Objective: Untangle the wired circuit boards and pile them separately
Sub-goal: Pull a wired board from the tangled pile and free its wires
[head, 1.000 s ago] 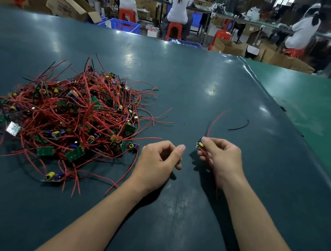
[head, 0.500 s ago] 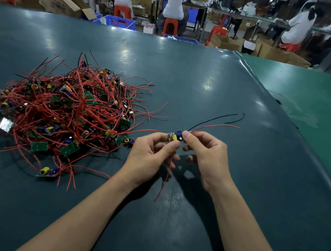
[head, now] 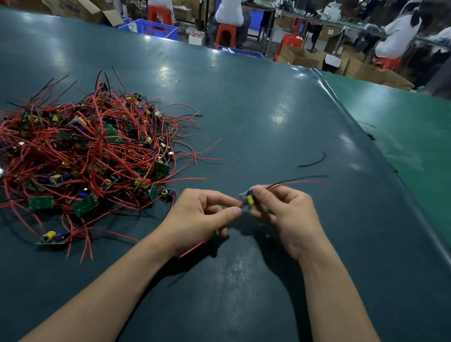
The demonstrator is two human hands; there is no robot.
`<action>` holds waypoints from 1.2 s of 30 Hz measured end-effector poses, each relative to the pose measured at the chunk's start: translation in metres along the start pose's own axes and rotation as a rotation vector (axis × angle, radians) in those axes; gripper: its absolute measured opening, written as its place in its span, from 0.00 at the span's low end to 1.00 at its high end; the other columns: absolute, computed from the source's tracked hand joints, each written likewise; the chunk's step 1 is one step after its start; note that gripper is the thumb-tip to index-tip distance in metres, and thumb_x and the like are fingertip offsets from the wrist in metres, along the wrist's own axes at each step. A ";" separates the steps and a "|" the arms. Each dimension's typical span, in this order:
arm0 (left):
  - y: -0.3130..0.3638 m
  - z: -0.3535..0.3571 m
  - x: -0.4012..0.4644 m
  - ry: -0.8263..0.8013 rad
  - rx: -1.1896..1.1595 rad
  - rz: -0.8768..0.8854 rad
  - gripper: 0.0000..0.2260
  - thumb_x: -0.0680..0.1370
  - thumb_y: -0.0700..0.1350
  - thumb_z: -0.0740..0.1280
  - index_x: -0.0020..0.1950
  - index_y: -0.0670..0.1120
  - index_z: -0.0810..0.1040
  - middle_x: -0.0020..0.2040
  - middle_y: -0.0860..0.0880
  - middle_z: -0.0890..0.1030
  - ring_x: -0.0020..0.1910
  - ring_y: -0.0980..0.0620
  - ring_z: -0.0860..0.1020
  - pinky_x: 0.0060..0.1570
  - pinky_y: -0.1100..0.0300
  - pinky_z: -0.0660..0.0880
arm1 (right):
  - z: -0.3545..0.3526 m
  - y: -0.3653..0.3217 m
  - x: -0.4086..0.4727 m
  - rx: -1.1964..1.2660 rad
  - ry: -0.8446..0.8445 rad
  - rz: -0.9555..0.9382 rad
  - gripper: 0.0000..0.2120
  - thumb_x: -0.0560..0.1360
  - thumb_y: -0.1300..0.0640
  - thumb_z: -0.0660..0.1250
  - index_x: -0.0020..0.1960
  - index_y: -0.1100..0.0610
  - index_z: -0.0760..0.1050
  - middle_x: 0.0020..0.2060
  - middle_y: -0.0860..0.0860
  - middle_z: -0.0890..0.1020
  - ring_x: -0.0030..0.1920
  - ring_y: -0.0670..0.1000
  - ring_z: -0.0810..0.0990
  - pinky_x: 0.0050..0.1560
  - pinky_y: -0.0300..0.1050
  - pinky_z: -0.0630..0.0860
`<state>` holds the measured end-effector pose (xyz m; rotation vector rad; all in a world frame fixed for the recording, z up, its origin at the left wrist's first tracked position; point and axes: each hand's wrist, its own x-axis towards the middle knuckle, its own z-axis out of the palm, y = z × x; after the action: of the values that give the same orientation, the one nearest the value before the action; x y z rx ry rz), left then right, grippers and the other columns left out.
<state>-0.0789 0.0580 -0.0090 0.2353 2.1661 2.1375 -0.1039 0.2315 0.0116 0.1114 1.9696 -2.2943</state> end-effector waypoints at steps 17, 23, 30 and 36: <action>0.001 -0.003 -0.007 0.106 -0.108 0.036 0.09 0.80 0.40 0.65 0.45 0.39 0.83 0.26 0.43 0.77 0.18 0.56 0.63 0.22 0.68 0.62 | 0.026 -0.026 0.140 -0.908 0.508 0.120 0.15 0.68 0.51 0.78 0.38 0.60 0.76 0.32 0.55 0.83 0.33 0.53 0.83 0.33 0.45 0.78; -0.001 0.002 -0.005 0.058 0.048 0.036 0.09 0.80 0.41 0.66 0.43 0.42 0.83 0.25 0.48 0.78 0.20 0.59 0.68 0.25 0.68 0.65 | 0.096 -0.050 0.093 -0.684 -0.163 -0.288 0.10 0.74 0.55 0.73 0.36 0.56 0.79 0.31 0.53 0.81 0.28 0.48 0.79 0.30 0.44 0.77; 0.001 -0.003 -0.007 0.257 0.114 -0.193 0.16 0.83 0.36 0.53 0.70 0.38 0.68 0.68 0.38 0.72 0.67 0.43 0.70 0.65 0.63 0.67 | 0.172 -0.014 0.045 -1.181 -0.465 -0.195 0.21 0.72 0.44 0.74 0.54 0.57 0.74 0.50 0.54 0.80 0.49 0.54 0.79 0.42 0.44 0.73; -0.005 0.005 0.000 0.132 -0.011 0.088 0.13 0.72 0.41 0.62 0.27 0.49 0.76 0.25 0.48 0.77 0.27 0.48 0.72 0.31 0.58 0.65 | 0.145 -0.031 0.063 -0.715 -0.295 -0.046 0.09 0.80 0.55 0.65 0.42 0.57 0.75 0.34 0.56 0.82 0.29 0.51 0.80 0.27 0.38 0.76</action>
<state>-0.0780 0.0626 -0.0141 0.1966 2.2538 2.2726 -0.1676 0.0904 0.0560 -0.3153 2.4753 -1.3867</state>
